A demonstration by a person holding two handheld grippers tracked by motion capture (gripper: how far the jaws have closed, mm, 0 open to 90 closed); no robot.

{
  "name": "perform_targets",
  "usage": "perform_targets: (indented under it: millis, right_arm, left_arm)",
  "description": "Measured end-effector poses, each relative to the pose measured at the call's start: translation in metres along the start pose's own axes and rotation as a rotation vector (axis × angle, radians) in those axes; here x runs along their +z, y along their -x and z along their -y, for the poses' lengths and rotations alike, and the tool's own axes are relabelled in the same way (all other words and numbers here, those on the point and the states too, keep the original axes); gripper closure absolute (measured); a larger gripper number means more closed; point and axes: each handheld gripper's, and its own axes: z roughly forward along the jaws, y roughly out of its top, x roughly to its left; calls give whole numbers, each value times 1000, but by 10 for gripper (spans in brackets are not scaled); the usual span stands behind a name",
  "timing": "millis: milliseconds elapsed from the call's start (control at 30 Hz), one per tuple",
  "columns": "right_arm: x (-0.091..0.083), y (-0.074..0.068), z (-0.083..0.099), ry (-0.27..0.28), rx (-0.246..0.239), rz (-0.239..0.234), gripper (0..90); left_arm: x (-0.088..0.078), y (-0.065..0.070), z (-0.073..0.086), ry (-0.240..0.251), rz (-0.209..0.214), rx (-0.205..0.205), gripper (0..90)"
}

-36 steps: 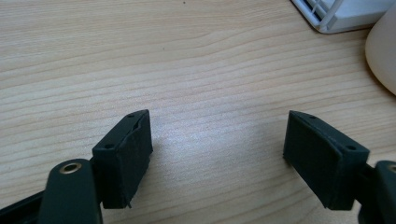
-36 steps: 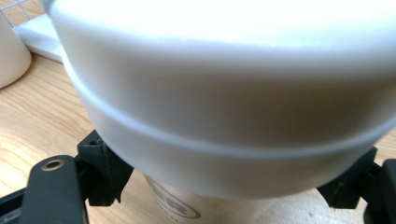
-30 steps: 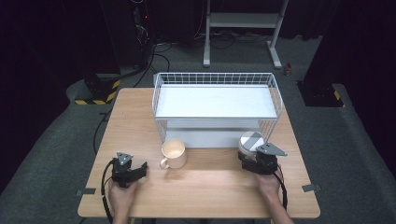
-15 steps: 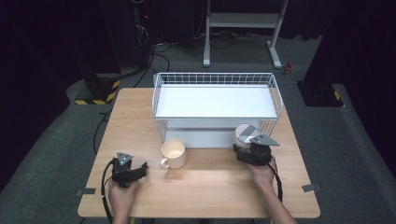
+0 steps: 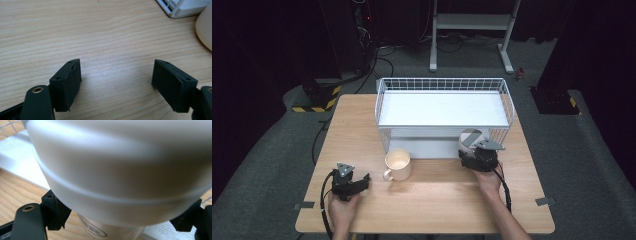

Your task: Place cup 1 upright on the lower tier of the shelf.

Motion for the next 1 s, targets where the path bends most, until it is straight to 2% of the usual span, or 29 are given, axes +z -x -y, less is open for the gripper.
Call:
perform_targets:
  millis: [133, 233, 433, 533, 700, 900, 1000]
  right_arm:
    - [5, 1, -3, 3, -20, 15, 189]
    - [7, 0, -5, -6, -12, 23, 188]
    - [8, 3, -7, -11, -20, 16, 183]
    - [8, 3, -7, -16, -23, 15, 154]
    - [4, 4, -7, -6, -12, 11, 138]
    - [-3, 5, -1, -22, -5, 15, 140]
    - [-9, 5, 2, -23, 13, 10, 160]
  left_arm:
    - [0, 0, 0, -2, 2, -2, 238]
    - [0, 0, 0, -2, 2, -3, 239]
    - [0, 0, 0, -2, 2, -3, 239]
    - [0, 0, 0, -1, 1, -3, 239]
    - [0, 0, 0, -1, 0, -1, 239]
    - [0, 0, 0, 0, -1, 0, 239]
    - [0, 0, 0, 0, -1, -1, 238]
